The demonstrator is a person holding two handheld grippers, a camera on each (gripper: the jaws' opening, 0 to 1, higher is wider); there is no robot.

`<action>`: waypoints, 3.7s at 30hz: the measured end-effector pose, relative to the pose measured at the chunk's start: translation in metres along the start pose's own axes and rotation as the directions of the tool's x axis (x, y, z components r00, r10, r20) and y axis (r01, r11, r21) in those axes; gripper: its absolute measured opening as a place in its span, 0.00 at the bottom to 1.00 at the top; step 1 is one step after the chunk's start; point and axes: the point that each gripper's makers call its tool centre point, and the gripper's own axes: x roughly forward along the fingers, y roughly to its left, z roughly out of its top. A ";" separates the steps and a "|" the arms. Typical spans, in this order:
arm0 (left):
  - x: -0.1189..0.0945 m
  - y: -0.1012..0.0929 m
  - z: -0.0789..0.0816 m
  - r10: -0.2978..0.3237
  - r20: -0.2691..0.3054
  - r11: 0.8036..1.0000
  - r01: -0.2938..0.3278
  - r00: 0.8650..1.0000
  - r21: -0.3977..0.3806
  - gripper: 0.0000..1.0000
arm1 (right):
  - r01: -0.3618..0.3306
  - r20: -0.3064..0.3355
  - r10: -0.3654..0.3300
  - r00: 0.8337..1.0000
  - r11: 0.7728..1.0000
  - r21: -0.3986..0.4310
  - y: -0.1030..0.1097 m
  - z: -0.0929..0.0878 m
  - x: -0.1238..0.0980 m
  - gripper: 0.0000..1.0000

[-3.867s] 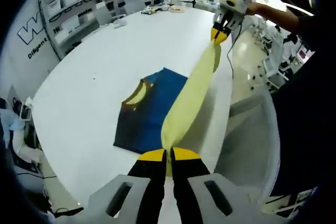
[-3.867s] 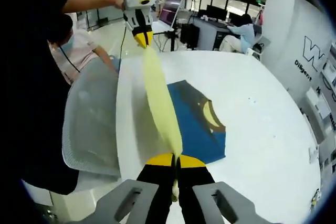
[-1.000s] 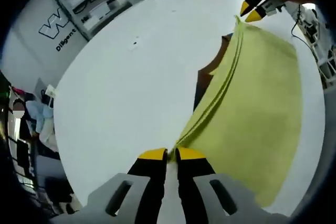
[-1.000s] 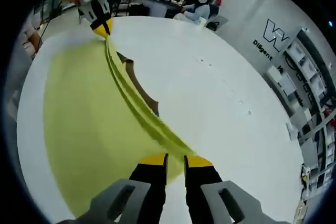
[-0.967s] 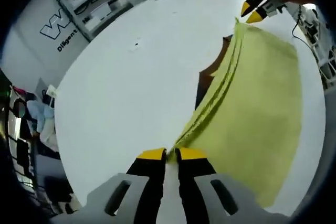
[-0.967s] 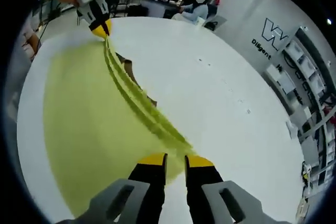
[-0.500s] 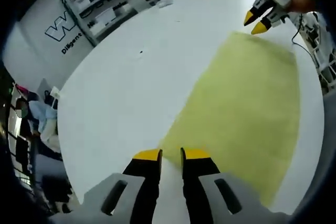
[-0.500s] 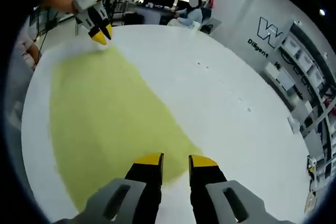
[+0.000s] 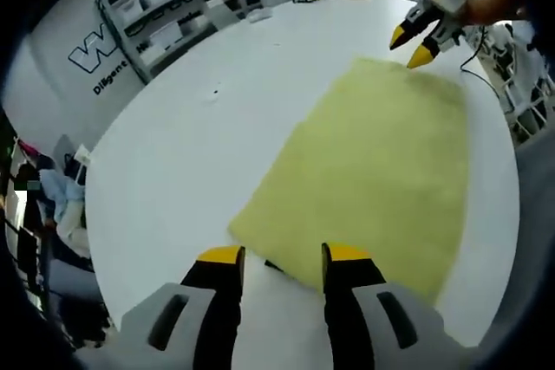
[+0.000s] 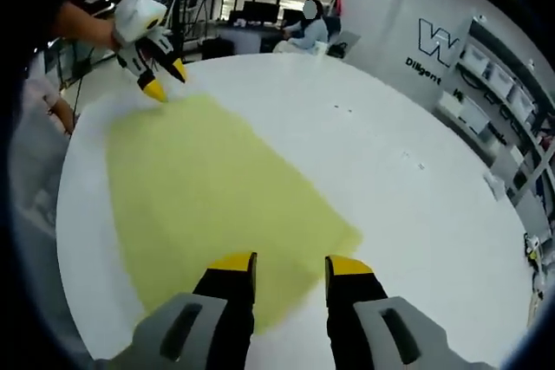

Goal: Fold the garment on the visible template until the final outline fits inside the template.

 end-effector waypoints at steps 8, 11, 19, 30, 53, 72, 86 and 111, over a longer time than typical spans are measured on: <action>-0.011 0.002 -0.004 0.012 0.007 1.000 -0.012 1.000 -0.009 0.40 | -0.027 0.025 0.026 0.999 0.999 0.025 0.007 0.002 -0.009 0.29; -0.016 -0.003 -0.004 0.010 0.014 1.000 -0.010 1.000 -0.015 0.41 | -0.032 0.024 0.031 0.999 0.999 0.029 0.010 0.001 -0.011 0.31; -0.021 -0.027 -0.011 -0.042 0.042 0.998 0.044 0.998 -0.043 0.40 | -0.052 0.027 0.051 0.998 0.997 0.053 0.023 -0.009 -0.018 0.31; -0.032 -0.050 -0.030 -0.080 0.052 0.992 0.085 0.995 -0.099 0.40 | -0.076 0.002 0.076 0.997 0.991 0.111 0.038 -0.034 -0.033 0.28; -0.041 -0.100 -0.058 -0.138 0.060 0.968 0.148 0.989 -0.204 0.31 | -0.101 -0.040 0.112 0.993 0.973 0.205 0.073 -0.073 -0.042 0.26; -0.069 -0.087 -0.069 -0.099 0.098 0.971 0.117 0.990 -0.207 0.28 | -0.088 -0.057 0.101 0.993 0.976 0.199 0.071 -0.080 -0.053 0.26; -0.080 -0.084 -0.048 -0.042 0.202 0.975 0.084 0.979 -0.205 0.27 | -0.079 -0.073 0.091 0.993 0.985 0.155 0.069 -0.071 -0.058 0.27; -0.054 -0.118 -0.078 -0.113 0.132 0.960 0.143 0.985 -0.241 0.29 | -0.032 -0.031 0.047 0.998 0.924 0.382 0.069 -0.095 -0.058 0.29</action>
